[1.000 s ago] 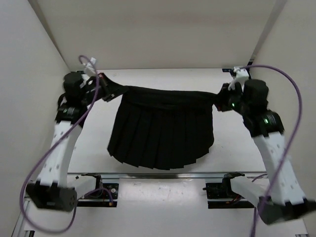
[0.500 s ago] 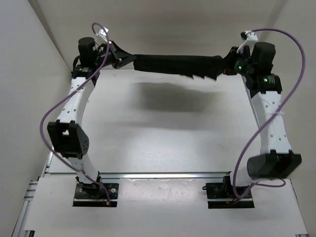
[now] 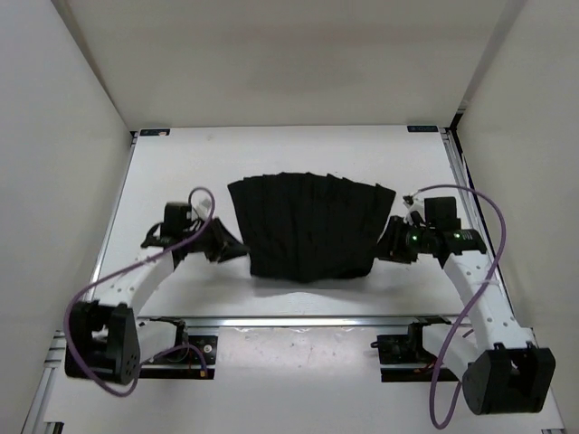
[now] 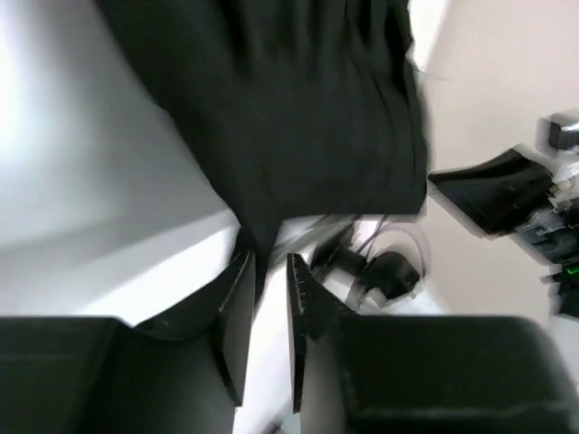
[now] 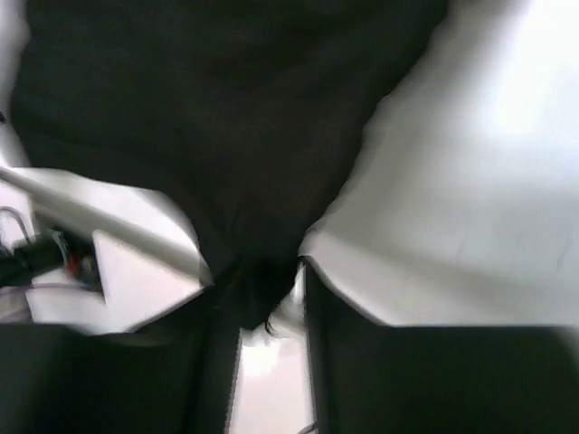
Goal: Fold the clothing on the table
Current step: Flatten the skirt out, then fold the skirt
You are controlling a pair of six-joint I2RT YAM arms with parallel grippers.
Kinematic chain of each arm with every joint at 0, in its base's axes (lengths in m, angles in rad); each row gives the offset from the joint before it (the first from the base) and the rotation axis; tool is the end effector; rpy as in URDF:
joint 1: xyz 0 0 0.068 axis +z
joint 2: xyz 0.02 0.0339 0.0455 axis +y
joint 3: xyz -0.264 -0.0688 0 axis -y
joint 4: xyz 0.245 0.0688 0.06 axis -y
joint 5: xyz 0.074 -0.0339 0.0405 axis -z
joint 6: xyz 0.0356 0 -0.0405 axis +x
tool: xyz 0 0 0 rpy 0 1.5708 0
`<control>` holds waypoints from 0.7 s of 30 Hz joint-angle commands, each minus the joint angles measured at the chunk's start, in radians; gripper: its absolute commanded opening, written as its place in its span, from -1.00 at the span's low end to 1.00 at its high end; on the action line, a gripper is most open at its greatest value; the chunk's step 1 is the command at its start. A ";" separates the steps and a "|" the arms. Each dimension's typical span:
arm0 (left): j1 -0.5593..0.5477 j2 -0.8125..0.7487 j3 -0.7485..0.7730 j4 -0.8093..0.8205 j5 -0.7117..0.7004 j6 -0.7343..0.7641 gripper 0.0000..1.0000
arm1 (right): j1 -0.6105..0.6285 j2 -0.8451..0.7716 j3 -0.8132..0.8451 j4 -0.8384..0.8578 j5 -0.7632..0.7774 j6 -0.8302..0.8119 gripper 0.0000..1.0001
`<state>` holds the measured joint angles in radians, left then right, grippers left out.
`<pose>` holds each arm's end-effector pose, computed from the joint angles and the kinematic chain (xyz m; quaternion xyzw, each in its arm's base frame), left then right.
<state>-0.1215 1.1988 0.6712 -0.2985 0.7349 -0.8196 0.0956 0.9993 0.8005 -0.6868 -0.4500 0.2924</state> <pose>0.2294 -0.0521 0.2141 -0.1745 0.8616 -0.4522 0.1509 0.1940 0.0342 0.2639 0.0156 0.9211 0.2693 0.2808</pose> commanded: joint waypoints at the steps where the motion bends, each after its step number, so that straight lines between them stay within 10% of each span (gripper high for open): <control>1: -0.003 -0.233 -0.141 -0.152 -0.029 0.039 -0.32 | -0.019 -0.142 0.022 -0.241 -0.076 0.063 -0.03; 9: -0.036 -0.237 -0.193 -0.136 -0.086 -0.010 -0.23 | 0.058 -0.045 0.181 -0.272 0.022 0.096 -0.03; 21: -0.228 -0.119 -0.041 -0.428 -0.411 0.307 0.02 | 0.115 0.067 0.008 -0.327 0.221 0.100 0.17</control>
<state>-0.2932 1.0473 0.6388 -0.5823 0.4625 -0.6250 0.2291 1.0668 0.8730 -0.9348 -0.3187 0.3859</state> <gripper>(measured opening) 0.485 0.579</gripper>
